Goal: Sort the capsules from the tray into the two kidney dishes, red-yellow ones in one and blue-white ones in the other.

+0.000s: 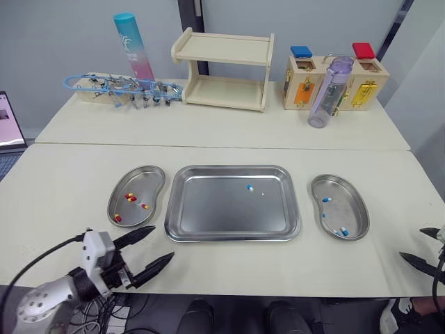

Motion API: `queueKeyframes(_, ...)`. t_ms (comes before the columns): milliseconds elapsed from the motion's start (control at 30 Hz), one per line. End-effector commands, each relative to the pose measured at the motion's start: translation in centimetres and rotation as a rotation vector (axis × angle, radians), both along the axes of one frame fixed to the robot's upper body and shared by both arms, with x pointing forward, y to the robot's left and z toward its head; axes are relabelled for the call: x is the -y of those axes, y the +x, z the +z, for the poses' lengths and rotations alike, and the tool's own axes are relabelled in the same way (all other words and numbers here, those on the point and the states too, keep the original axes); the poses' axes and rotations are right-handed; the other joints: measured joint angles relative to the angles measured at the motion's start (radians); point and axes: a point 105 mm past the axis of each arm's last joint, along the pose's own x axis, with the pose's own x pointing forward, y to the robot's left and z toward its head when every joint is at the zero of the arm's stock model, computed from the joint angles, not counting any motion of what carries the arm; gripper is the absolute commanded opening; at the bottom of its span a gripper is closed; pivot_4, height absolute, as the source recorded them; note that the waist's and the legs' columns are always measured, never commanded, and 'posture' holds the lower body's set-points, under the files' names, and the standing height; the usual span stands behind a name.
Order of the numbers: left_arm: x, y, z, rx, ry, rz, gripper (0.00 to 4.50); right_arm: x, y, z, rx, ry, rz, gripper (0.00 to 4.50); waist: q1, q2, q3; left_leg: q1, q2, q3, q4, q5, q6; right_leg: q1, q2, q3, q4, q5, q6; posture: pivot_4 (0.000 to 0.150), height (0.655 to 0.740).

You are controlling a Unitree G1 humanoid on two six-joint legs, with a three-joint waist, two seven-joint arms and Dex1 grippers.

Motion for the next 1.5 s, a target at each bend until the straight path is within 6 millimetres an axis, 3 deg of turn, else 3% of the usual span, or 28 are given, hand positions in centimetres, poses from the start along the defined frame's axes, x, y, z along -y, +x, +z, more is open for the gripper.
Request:
queueKeyframes(33, 1.2, -0.2, 0.3, 0.025, -0.009, -0.015, 4.50, 0.2, 0.2, 1.7, 0.058, -0.026, 0.006, 4.48, 0.000, 0.000, 0.000, 0.000, 0.000, 0.000, 0.000, 0.000, 0.000, 0.000, 0.000, 0.000, 0.000, 0.000, 0.000, 0.150, 0.7400)
queueKeyframes(167, 2.6, -0.6, -0.7, 0.009, -0.031, -0.022, 4.50, -0.8, 1.4, 4.2, 0.127, -0.019, 0.033, 4.48, -0.002, 0.001, 0.000, 0.000, 0.000, 0.000, 0.000, 0.000, 0.000, 0.000, 0.000, 0.000, 0.000, 0.000, 0.000, 0.150, 0.7400)
queueKeyframes(267, 3.0, -0.1, -0.4, 0.029, -0.049, -0.009, 4.50, -2.6, 3.6, 6.8, 0.204, -0.007, 0.078, 4.48, -0.004, 0.002, -0.001, 0.000, 0.000, 0.000, 0.001, 0.000, 0.000, 0.000, 0.000, 0.000, 0.000, 0.000, 0.000, 0.150, 0.7400)
queueKeyframes(400, 3.3, 0.2, 0.0, 0.047, -0.049, -0.010, 4.50, -8.5, 6.3, 9.0, 0.237, 0.078, 0.220, 4.48, -0.007, 0.003, -0.002, 0.000, 0.000, 0.000, 0.002, 0.000, 0.000, 0.000, 0.000, 0.000, 0.001, 0.000, 0.001, 0.150, 0.7400)
queueKeyframes(467, 3.5, 0.4, 0.2, 0.052, -0.048, -0.010, 4.50, -11.8, 6.9, 9.1, 0.225, 0.115, 0.309, 4.48, -0.006, 0.002, -0.001, -0.001, 0.000, 0.000, 0.002, 0.000, 0.000, 0.000, 0.001, 0.000, 0.000, 0.000, 0.001, 0.150, 0.7400)
queueKeyframes(567, 3.9, 0.6, 0.5, 0.061, -0.048, -0.013, 4.50, -17.2, 7.8, 8.8, 0.213, 0.199, 0.430, 3.92, -0.001, 0.001, -0.001, -0.001, 0.000, -0.001, 0.002, 0.000, 0.000, 0.000, 0.000, 0.000, 0.000, 0.001, 0.001, 0.150, 0.7400)
queueKeyframes(700, 4.3, 0.9, 0.9, 0.072, -0.050, -0.015, 4.50, -22.2, 9.5, 7.1, 0.210, 0.234, 0.481, 2.60, 0.002, 0.001, -0.001, -0.002, 0.000, -0.002, 0.002, 0.000, 0.000, -0.001, 0.000, -0.001, 0.000, 0.001, 0.001, 0.150, 0.7400)
queueKeyframes(833, 4.5, 1.0, 1.1, 0.076, -0.049, -0.019, 4.50, -25.3, 11.9, 5.3, 0.205, 0.220, 0.445, 2.60, 0.003, 0.001, 0.000, -0.002, 0.000, -0.003, 0.002, 0.000, 0.000, -0.001, 0.000, -0.001, 0.000, 0.001, 0.001, 0.150, 0.7400)
queueKeyframes(1067, 4.9, 0.8, 1.2, 0.075, -0.041, -0.039, 4.50, -28.7, 14.7, 3.7, 0.161, 0.205, 0.394, 2.60, 0.001, 0.001, 0.000, -0.002, 0.000, -0.003, 0.002, 0.000, 0.000, -0.002, 0.000, -0.001, 0.002, 0.001, 0.001, 0.150, 0.7400)
queueKeyframes(1233, 5.0, 0.8, 1.4, 0.076, -0.043, -0.038, 4.50, -30.8, 15.6, 2.9, 0.122, 0.253, 0.374, 2.60, 0.000, 0.001, 0.000, -0.002, 0.000, -0.003, 0.001, 0.000, 0.000, -0.002, 0.000, -0.002, 0.002, 0.001, 0.000, 0.150, 0.7400)
queueKeyframes(1433, 4.9, 0.6, 1.2, 0.067, -0.041, -0.039, 4.50, -31.9, 16.1, 1.2, 0.082, 0.246, 0.348, 2.60, -0.002, 0.001, 0.000, -0.001, 0.000, -0.004, 0.001, 0.000, 0.000, -0.002, 0.000, -0.002, 0.002, 0.001, 0.000, 0.150, 0.7400)
queueKeyframes(1500, 4.8, 0.6, 1.1, 0.066, -0.039, -0.037, 4.50, -31.7, 16.2, 0.9, 0.074, 0.242, 0.334, 2.18, -0.003, 0.001, 0.000, -0.001, 0.000, -0.004, 0.001, 0.000, 0.000, -0.002, 0.000, -0.002, 0.002, 0.001, 0.000, 0.150, 0.7400)
